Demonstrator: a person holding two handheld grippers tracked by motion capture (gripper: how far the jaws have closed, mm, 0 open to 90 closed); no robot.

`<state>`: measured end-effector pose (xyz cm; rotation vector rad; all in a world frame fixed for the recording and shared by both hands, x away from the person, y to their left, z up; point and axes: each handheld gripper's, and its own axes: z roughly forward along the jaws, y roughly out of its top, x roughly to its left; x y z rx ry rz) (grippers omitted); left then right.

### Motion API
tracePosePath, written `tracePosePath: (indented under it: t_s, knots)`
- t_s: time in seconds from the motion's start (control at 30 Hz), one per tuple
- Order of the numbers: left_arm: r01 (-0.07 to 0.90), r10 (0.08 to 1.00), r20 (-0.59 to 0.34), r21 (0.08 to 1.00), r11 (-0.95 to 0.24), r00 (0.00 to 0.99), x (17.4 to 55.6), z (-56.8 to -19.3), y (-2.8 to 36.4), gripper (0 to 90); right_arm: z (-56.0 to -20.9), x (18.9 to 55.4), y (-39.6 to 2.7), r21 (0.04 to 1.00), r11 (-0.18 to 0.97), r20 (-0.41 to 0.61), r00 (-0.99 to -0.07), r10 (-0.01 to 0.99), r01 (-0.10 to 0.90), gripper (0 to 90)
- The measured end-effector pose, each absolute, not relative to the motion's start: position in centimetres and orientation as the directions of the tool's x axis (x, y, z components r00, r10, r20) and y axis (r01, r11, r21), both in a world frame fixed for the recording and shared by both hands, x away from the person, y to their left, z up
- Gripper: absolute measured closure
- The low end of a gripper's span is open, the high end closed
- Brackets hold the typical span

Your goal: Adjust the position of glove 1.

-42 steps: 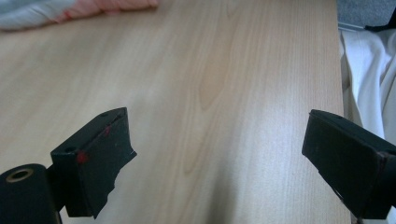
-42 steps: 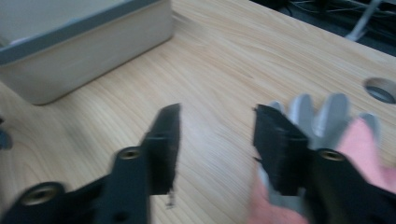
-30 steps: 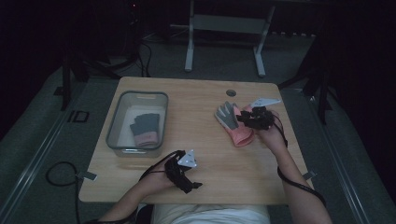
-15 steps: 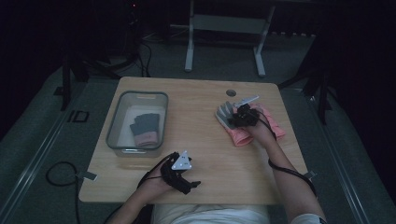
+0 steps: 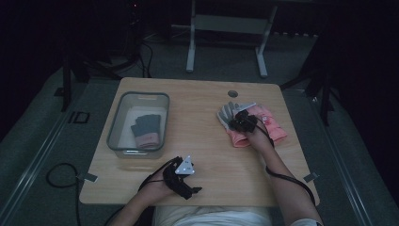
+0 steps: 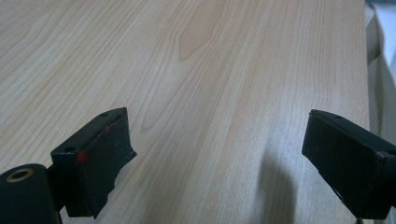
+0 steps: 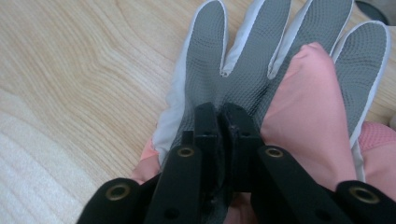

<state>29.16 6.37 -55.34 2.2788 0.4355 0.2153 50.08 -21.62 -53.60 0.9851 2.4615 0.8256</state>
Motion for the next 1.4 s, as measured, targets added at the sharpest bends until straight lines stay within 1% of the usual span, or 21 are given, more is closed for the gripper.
tracePosePath:
  t_s: [0.1, 0.2, 0.27, 0.4, 0.47, 0.53, 0.63, 0.7, 0.8, 0.9, 1.03, 1.1, 1.13, 1.2, 1.4]
  knots:
    - [0.231, 0.373, 0.036, 0.729, -0.644, 0.927, 29.1, -55.3, 6.4, 7.8, -53.4, 49.6, -21.5, 0.652, 0.557, -0.107, -0.665, 0.739, 0.515, 87.8]
    - [0.238, 0.379, 0.026, 0.738, -0.631, 0.925, 29.0, -55.3, 6.6, 7.8, -52.4, 48.7, -21.2, 0.661, 0.538, -0.106, -0.644, 0.758, 0.524, 88.7]
    - [0.240, 0.379, 0.024, 0.737, -0.632, 0.925, 29.0, -55.4, 6.7, 7.8, -51.4, 47.9, -20.9, 0.677, 0.522, -0.122, -0.620, 0.775, 0.518, 88.8]
    - [0.242, 0.384, 0.021, 0.745, -0.622, 0.923, 29.1, -55.4, 6.8, 7.8, -48.2, 45.9, -20.5, 0.738, 0.450, -0.094, -0.584, 0.806, 0.502, 89.0]
    - [0.235, 0.380, 0.028, 0.742, -0.628, 0.924, 29.1, -55.4, 6.8, 7.9, -47.6, 45.5, -20.3, 0.746, 0.444, -0.096, -0.579, 0.810, 0.497, 89.0]
    - [0.232, 0.380, 0.034, 0.741, -0.631, 0.924, 28.9, -55.4, 6.6, 7.9, -45.6, 43.6, -19.5, 0.767, 0.427, -0.093, -0.576, 0.812, 0.479, 89.0]
    - [0.231, 0.380, 0.037, 0.739, -0.632, 0.924, 28.9, -55.4, 6.7, 7.9, -43.6, 41.7, -18.9, 0.787, 0.382, -0.066, -0.551, 0.832, 0.484, 89.0]
    - [0.230, 0.381, 0.037, 0.741, -0.631, 0.924, 28.9, -55.4, 6.7, 7.9, -42.8, 40.7, -18.4, 0.790, 0.374, -0.072, -0.531, 0.844, 0.487, 89.0]
    - [0.224, 0.394, 0.052, 0.752, -0.620, 0.918, 28.8, -55.4, 6.7, 7.8, -42.3, 39.1, -18.0, 0.799, 0.308, -0.023, -0.486, 0.873, 0.516, 89.0]
    - [0.226, 0.395, 0.053, 0.746, -0.626, 0.917, 28.8, -55.4, 6.7, 7.8, -43.0, 38.2, -17.6, 0.794, 0.264, 0.005, -0.440, 0.898, 0.547, 89.0]
    - [0.221, 0.383, 0.056, 0.736, -0.640, 0.922, 28.7, -55.4, 6.5, 7.8, -45.1, 37.8, -17.0, 0.768, 0.238, 0.021, -0.396, 0.918, 0.594, 89.0]
    - [0.222, 0.383, 0.053, 0.738, -0.637, 0.922, 28.6, -55.4, 6.5, 7.9, -45.5, 37.8, -16.8, 0.763, 0.238, 0.018, -0.387, 0.922, 0.601, 89.0]
    - [0.222, 0.386, 0.054, 0.741, -0.634, 0.921, 28.6, -55.4, 6.5, 7.8, -46.9, 37.9, -16.2, 0.743, 0.243, 0.019, -0.383, 0.923, 0.623, 89.0]
    - [0.216, 0.389, 0.063, 0.745, -0.631, 0.919, 28.6, -55.4, 6.6, 7.9, -48.2, 38.2, -15.7, 0.726, 0.239, 0.027, -0.374, 0.927, 0.645, 88.9]
    - [0.227, 0.389, 0.049, 0.742, -0.630, 0.920, 28.8, -55.6, 6.8, 7.9, -51.0, 39.4, -14.7, 0.705, 0.221, 0.058, -0.365, 0.929, 0.674, 88.3]
